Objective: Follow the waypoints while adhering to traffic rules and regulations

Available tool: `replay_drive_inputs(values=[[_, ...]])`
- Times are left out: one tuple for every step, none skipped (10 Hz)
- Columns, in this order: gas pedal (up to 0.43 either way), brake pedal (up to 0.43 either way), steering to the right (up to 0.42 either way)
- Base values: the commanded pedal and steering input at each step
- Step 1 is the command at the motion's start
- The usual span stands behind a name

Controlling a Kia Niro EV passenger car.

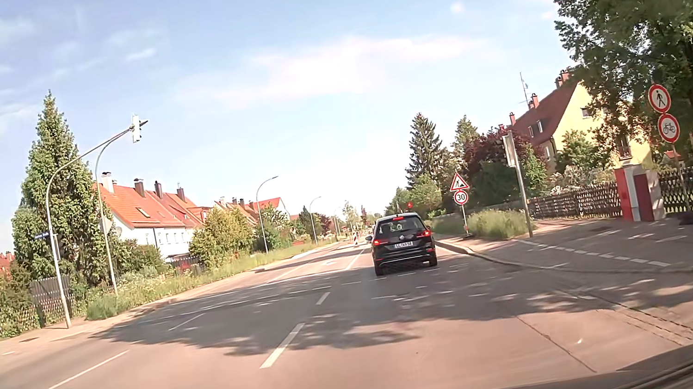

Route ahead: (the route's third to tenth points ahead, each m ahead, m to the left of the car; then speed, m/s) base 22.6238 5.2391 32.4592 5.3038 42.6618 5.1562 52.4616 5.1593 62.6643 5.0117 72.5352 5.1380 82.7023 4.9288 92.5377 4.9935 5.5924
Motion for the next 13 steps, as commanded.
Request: replay_drive_inputs(values=[[0.000,0.000,0.001],[0.000,0.000,0.001],[0.000,0.000,0.002],[0.000,0.000,0.003],[0.000,0.000,0.003],[0.000,0.000,0.003],[0.000,0.000,0.003],[0.000,0.000,0.003],[0.000,0.000,0.003],[0.000,0.000,0.004],[0.000,0.000,0.005],[0.000,0.000,0.006],[0.000,0.000,0.006]])
